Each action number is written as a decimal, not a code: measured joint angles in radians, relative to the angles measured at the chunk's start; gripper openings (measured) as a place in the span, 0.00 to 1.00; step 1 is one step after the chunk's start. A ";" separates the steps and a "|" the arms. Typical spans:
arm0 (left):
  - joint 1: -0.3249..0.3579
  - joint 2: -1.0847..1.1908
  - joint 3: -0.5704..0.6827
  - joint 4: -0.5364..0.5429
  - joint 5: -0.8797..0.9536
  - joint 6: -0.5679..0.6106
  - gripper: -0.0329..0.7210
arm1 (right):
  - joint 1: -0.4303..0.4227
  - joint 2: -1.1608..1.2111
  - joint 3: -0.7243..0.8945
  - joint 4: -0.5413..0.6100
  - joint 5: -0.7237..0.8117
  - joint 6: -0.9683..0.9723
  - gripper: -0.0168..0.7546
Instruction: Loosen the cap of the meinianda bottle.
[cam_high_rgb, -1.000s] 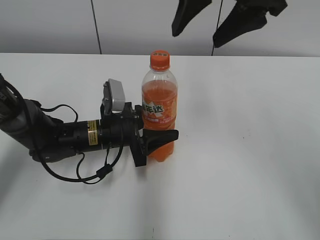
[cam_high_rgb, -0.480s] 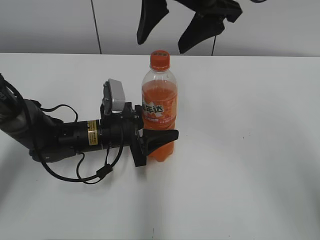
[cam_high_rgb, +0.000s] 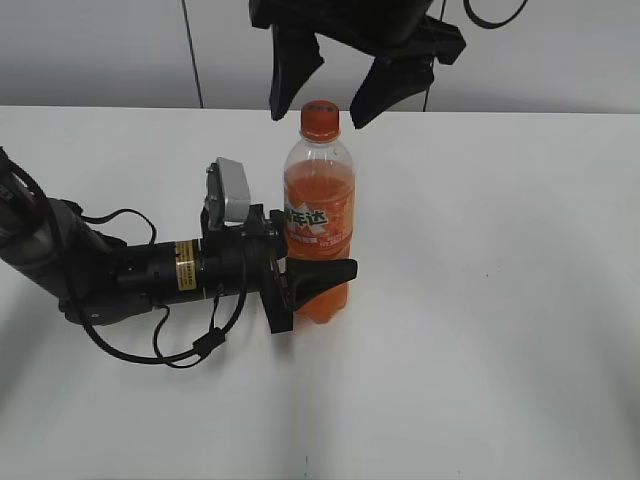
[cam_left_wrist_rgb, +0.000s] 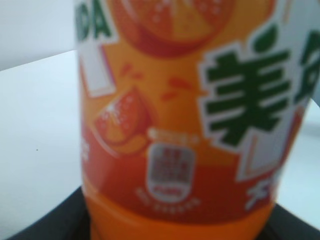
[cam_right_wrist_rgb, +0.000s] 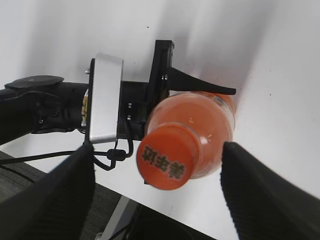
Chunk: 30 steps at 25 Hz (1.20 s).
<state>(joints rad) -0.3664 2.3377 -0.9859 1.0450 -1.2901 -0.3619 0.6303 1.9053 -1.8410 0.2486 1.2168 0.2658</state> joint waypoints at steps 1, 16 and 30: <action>-0.001 0.000 0.000 -0.001 0.000 0.000 0.57 | 0.000 0.002 0.000 -0.002 0.000 0.000 0.78; -0.001 0.000 0.000 -0.004 0.000 0.000 0.57 | 0.059 0.003 -0.035 -0.143 0.001 -0.020 0.71; -0.001 0.000 0.000 -0.005 0.000 0.000 0.57 | 0.067 0.037 -0.036 -0.162 0.001 -0.052 0.71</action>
<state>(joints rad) -0.3676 2.3377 -0.9859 1.0403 -1.2901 -0.3619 0.6969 1.9420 -1.8771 0.0862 1.2178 0.2139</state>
